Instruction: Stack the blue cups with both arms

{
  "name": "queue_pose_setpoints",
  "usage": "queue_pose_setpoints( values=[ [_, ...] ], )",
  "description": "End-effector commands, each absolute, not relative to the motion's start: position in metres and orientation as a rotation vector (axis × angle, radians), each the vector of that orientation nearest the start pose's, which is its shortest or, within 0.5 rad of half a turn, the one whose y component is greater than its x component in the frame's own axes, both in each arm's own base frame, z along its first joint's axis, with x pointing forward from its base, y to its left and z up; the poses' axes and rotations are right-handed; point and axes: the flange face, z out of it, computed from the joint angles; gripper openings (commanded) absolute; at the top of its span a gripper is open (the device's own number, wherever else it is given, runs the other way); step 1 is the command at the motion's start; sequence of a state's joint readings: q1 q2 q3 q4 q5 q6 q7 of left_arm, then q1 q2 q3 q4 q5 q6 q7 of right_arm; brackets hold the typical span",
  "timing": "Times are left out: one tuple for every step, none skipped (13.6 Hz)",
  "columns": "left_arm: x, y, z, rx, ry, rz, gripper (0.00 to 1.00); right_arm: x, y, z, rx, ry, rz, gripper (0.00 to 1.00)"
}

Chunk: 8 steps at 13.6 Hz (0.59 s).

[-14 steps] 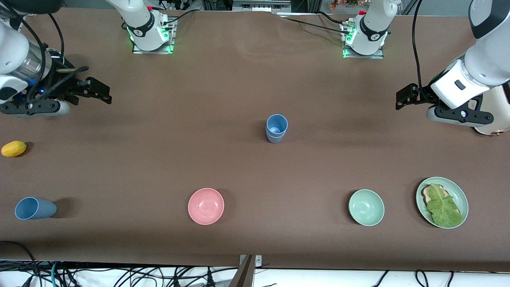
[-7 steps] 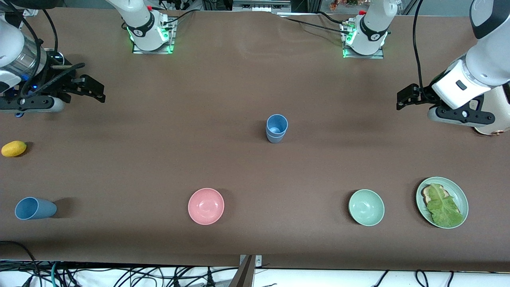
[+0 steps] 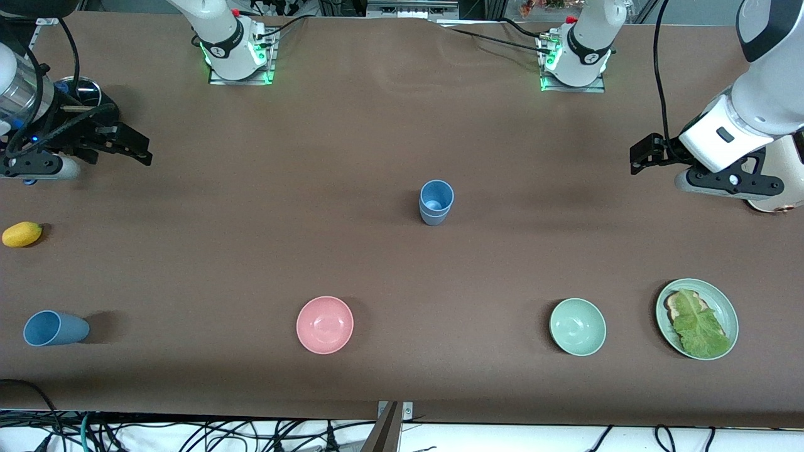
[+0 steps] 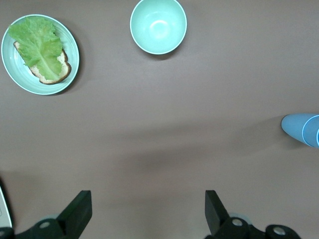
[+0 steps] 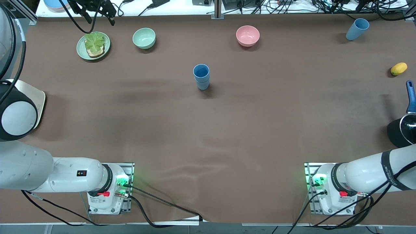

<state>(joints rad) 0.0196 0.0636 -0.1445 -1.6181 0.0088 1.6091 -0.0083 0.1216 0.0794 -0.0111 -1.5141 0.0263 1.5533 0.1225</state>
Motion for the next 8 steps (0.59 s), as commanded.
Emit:
queue_pose_setpoints(
  values=[
    [0.5697, -0.0679, 0.5764, -3.117, 0.179, 0.107, 1.00, 0.5759, 0.0750, 0.6043, -3.126, -0.036, 0.073, 1.00],
    [0.5697, -0.0679, 0.5764, -3.117, 0.179, 0.107, 1.00, 0.5768, 0.0764, 0.6089, -3.122, -0.039, 0.059, 1.00],
    [0.5697, -0.0679, 0.5764, -3.117, 0.179, 0.107, 1.00, 0.5786, 0.0759, 0.6100, -3.120, -0.041, 0.052, 1.00],
    [0.5697, -0.0679, 0.5764, -3.117, 0.179, 0.107, 1.00, 0.5792, 0.0742, 0.6110, -3.120, -0.041, 0.045, 1.00],
    [0.5697, -0.0679, 0.5764, -3.117, 0.179, 0.107, 1.00, 0.5798, 0.0726, 0.6106, -3.118, -0.034, 0.040, 1.00],
    [0.5697, -0.0679, 0.5764, -3.117, 0.179, 0.107, 1.00, 0.5810, 0.0701, 0.6089, -3.118, -0.027, 0.045, 1.00],
    [0.5697, -0.0679, 0.5764, -3.117, 0.179, 0.107, 1.00, 0.5820, 0.0702, 0.6072, -3.119, -0.015, 0.047, 1.00],
    [0.5693, -0.0679, 0.5773, -3.117, 0.179, 0.105, 1.00, 0.5833, 0.0704, 0.6045, -3.119, -0.012, 0.054, 1.00]
  ],
)
